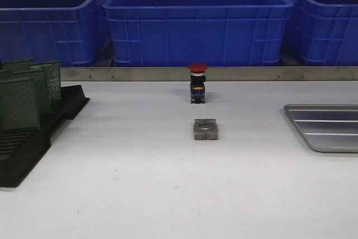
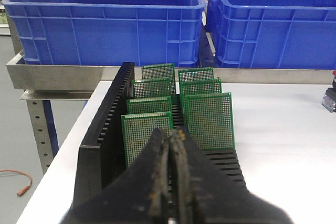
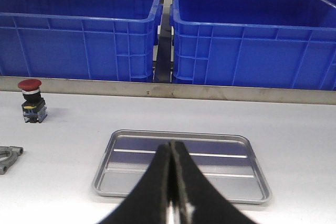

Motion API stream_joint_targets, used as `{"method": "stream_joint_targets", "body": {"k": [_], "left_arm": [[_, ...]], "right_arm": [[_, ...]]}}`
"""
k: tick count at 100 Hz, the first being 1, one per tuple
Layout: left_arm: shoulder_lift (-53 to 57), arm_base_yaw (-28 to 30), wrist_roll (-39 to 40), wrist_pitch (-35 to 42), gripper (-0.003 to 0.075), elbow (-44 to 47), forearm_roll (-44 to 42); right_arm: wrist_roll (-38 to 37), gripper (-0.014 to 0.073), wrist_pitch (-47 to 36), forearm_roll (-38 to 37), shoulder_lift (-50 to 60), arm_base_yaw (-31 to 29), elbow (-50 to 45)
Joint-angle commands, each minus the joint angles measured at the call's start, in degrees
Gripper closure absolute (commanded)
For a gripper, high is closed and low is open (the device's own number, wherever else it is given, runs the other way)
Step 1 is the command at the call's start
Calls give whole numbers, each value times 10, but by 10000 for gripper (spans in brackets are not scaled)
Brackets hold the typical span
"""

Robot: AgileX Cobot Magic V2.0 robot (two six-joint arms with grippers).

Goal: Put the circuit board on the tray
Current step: 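Lower the left gripper toward the green boards in the black rack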

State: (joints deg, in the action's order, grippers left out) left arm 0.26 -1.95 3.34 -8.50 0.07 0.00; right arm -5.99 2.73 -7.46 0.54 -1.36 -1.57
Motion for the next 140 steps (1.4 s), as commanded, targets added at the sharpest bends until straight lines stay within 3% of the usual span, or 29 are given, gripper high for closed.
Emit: {"method": "stream_joint_targets", "body": {"k": [1,50,75,132,140], "left_arm": [[18,0,5,46,741,27,0],[18,0,5,78,741,15,0],[-7,0,5,-32,741,-92,0],[-366,0,5,-197,738,-371,-3],[-414,0,5,-218,704,-399,-3]], "right_arm": [[1,707,-41,-8,16,0,7],[1,707,-41,-8,16,0,7],[1,707,-41,-8,16,0,7],[1,707,-41,-8,16,0,7],[1,707,-41,-8,16,0,7]]}}
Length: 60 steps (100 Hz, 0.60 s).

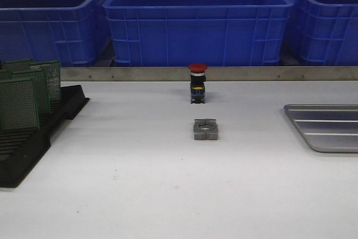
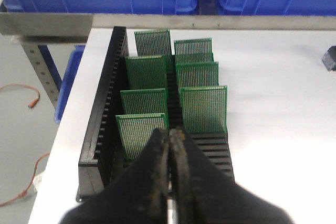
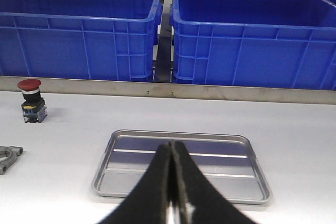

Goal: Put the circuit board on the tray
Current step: 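Lower the left gripper toward the green boards in the black rack, then grasp the edge of a green circuit board with the left gripper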

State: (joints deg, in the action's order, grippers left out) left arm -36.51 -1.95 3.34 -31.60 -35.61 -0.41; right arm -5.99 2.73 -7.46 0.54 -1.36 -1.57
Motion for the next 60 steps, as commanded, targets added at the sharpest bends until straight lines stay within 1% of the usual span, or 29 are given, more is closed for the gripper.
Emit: {"method": "stream_joint_targets", "body": {"k": [1,9,14,21,26,32,36,38,39,43,45,48,51,53,56,60], "left_arm": [[-55,0,3,10,699,-45,1],[-98,0,-33,-8,609,-71,4],[-120,0,-60,-12,525,-84,4],[-149,0,-106,-12,427,-102,4],[-169,0,-142,-13,382,-115,4],[-193,0,-191,-20,367,-133,4],[-210,0,-242,-35,370,-143,4],[-218,0,-282,-46,370,-152,8],[-221,0,-282,-50,370,-154,8],[-239,0,-355,-76,370,-164,22],[-247,0,-410,-90,370,-172,31],[-259,0,-453,-110,370,-180,46],[-270,0,-526,-133,370,-188,61],[-279,0,-556,-150,370,-194,72],[-290,0,-624,-169,370,-201,85],[-306,0,-674,-186,370,-211,92]], "right_arm": [[1,707,-41,-8,16,0,7],[1,707,-41,-8,16,0,7],[1,707,-41,-8,16,0,7],[1,707,-41,-8,16,0,7],[1,707,-41,-8,16,0,7],[1,707,-41,-8,16,0,7],[1,707,-41,-8,16,0,7],[1,707,-41,-8,16,0,7],[1,707,-41,-8,16,0,7],[1,707,-41,-8,16,0,7],[1,707,-41,-8,16,0,7],[1,707,-41,-8,16,0,7],[1,707,-41,-8,16,0,7],[1,707,-41,-8,16,0,7],[1,707,-41,-8,16,0,7],[1,707,-41,-8,16,0,7]]}}
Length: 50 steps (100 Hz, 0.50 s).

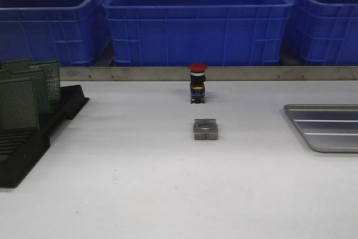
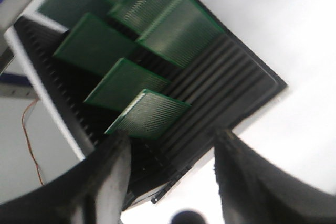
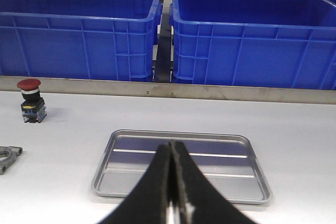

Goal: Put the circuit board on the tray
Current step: 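Grasp the edge of a green circuit board with the left gripper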

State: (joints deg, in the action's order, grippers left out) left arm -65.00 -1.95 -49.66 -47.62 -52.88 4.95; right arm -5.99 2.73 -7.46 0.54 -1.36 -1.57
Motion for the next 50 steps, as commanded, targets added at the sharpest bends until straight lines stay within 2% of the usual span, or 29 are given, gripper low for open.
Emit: {"method": "stream_joint_targets", "body": {"k": [1,21,50], "left_arm": [[-24,0,-158,-27,370,-40,39],[-95,0,-259,-32,370,-52,21],[-170,0,-260,-11,370,-88,-15]], "right_arm": [[1,707,-41,-8,16,0,7],[1,707,-41,-8,16,0,7],[1,707,-41,-8,16,0,7]]}}
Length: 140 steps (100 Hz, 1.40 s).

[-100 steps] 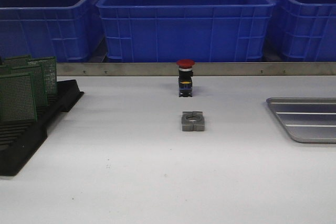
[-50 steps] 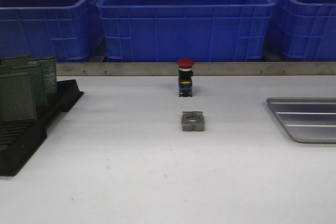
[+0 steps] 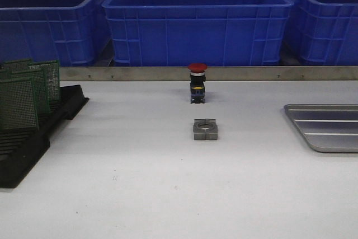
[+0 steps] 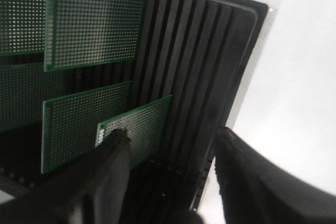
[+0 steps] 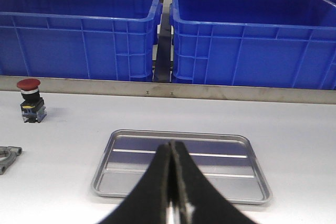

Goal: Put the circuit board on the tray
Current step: 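Grasp the edge of a green circuit board with the left gripper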

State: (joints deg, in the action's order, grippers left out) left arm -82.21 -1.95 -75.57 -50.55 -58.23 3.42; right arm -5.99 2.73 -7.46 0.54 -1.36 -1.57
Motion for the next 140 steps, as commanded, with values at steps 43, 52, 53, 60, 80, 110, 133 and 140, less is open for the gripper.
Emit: {"method": "stream_joint_targets", "body": {"k": [43,52,53,60,80,110,133,140], "left_arm": [[-87,1,-1,2,370,-94,-39],[-101,1,-1,2,370,-107,-39],[-104,1,-1,2,370,-106,-39],[-115,1,-1,0,370,-114,-39],[-141,15,-1,-6,370,-116,-42],[-150,29,-1,-14,477,-116,-44],[-150,29,-1,-14,738,-116,-45],[-150,29,-1,-14,740,-116,-50]], "right_arm": [[1,707,-41,-8,16,0,7],[1,707,-41,-8,16,0,7],[1,707,-41,-8,16,0,7],[1,707,-41,-8,16,0,7],[1,707,-41,-8,16,0,7],[1,707,-41,-8,16,0,7],[1,707,-41,-8,16,0,7],[1,707,-41,-8,16,0,7]]}}
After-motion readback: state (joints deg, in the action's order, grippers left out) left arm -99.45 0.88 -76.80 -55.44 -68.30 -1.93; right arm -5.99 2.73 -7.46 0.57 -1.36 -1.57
